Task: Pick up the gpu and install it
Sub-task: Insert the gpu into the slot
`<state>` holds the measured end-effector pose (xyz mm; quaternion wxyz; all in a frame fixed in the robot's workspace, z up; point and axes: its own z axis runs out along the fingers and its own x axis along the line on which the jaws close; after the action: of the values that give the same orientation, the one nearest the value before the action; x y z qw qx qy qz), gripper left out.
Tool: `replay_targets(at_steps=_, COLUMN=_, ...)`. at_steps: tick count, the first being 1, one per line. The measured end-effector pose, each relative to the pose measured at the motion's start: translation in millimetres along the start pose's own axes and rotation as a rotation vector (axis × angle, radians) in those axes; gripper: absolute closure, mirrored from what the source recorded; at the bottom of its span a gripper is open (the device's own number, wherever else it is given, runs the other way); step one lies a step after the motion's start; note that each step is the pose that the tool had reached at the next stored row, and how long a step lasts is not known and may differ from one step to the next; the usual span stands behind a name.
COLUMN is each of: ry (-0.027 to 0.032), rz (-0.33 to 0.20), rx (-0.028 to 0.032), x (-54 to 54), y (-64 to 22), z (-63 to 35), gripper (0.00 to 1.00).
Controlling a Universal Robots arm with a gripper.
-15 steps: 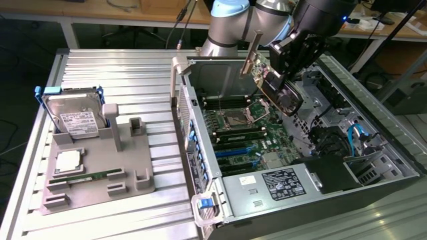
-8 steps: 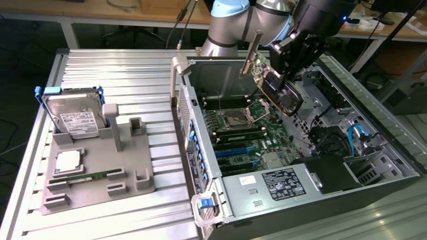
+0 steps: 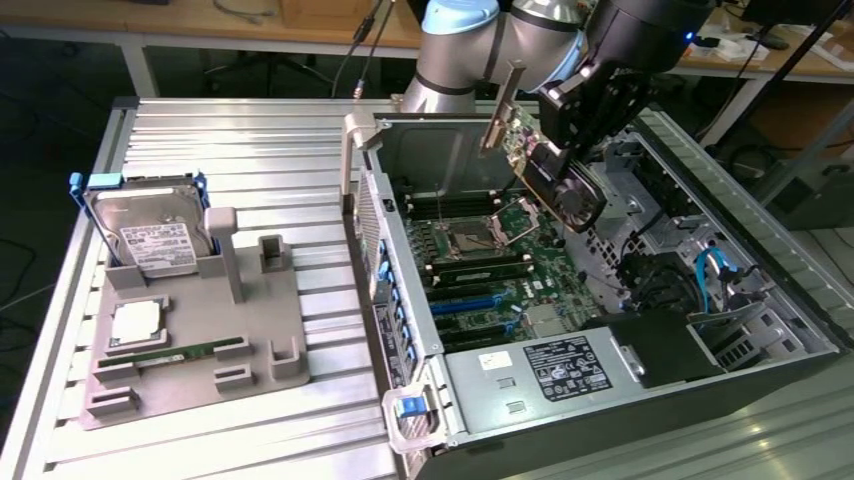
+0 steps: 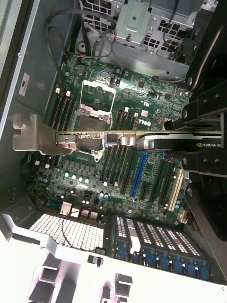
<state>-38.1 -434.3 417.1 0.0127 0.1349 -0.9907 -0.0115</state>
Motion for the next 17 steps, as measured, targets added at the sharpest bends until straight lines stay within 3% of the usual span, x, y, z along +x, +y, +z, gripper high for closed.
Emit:
replay_targets(at_steps=4, ry=0.0002, rz=-0.01, rx=0.0002, x=0.0, y=0.0, z=0.0, gripper=0.73)
replay_targets(at_steps=9, ry=0.0021, rz=-0.081, rx=0.0018, x=0.0, y=0.0, z=0.0, gripper=0.73)
replay_targets(at_steps=17, ry=0.0032, rz=-0.122, rx=0.0027, x=-0.1, y=0.3, z=0.0, gripper=0.73)
